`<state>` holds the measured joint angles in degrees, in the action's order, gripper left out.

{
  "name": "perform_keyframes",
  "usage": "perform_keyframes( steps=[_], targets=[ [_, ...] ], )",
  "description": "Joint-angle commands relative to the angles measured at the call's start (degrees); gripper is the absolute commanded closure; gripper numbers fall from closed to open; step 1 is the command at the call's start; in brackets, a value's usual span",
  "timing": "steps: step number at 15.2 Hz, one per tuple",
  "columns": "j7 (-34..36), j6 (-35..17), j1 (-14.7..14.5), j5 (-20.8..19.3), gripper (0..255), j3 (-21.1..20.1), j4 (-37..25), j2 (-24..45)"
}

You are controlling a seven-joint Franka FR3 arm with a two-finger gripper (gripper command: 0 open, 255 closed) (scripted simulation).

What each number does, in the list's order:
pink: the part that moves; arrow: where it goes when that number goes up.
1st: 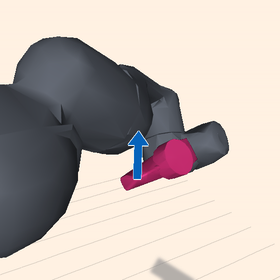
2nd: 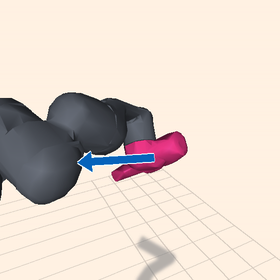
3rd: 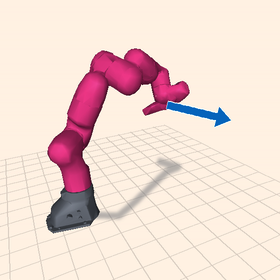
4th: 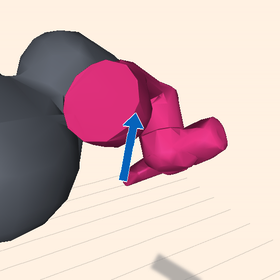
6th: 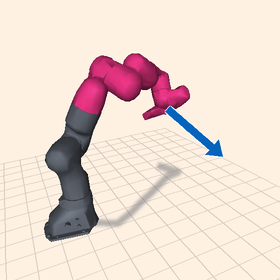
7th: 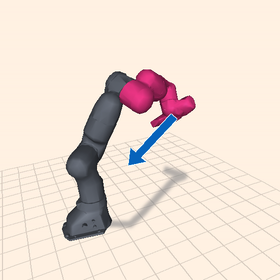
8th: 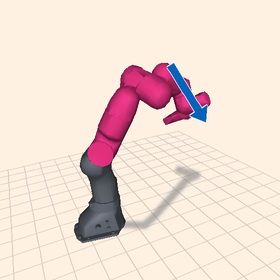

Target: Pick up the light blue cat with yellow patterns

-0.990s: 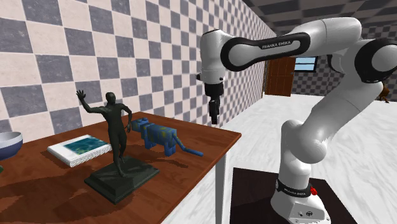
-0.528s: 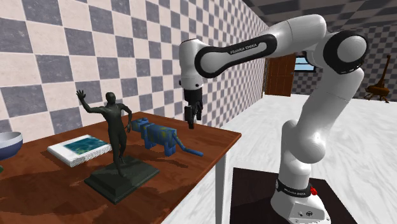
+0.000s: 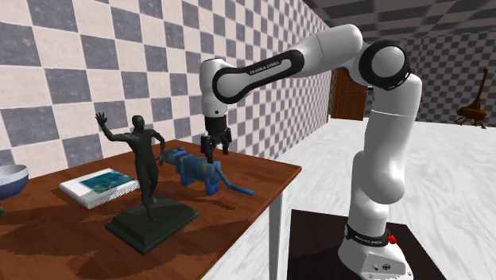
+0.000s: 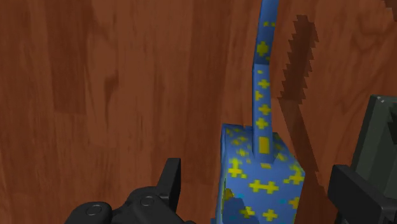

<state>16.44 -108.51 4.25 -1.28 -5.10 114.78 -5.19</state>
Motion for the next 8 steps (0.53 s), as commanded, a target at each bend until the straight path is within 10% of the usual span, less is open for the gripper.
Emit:
perform_keyframes(
  steps=[1,8],
  targets=[
    [1.77,-0.75,0.25,0.44,0,0.13,-4.43,4.72],
    [3.13,-4.84,0.49,0.79,0,0.4,-5.41,9.36]
  ],
)
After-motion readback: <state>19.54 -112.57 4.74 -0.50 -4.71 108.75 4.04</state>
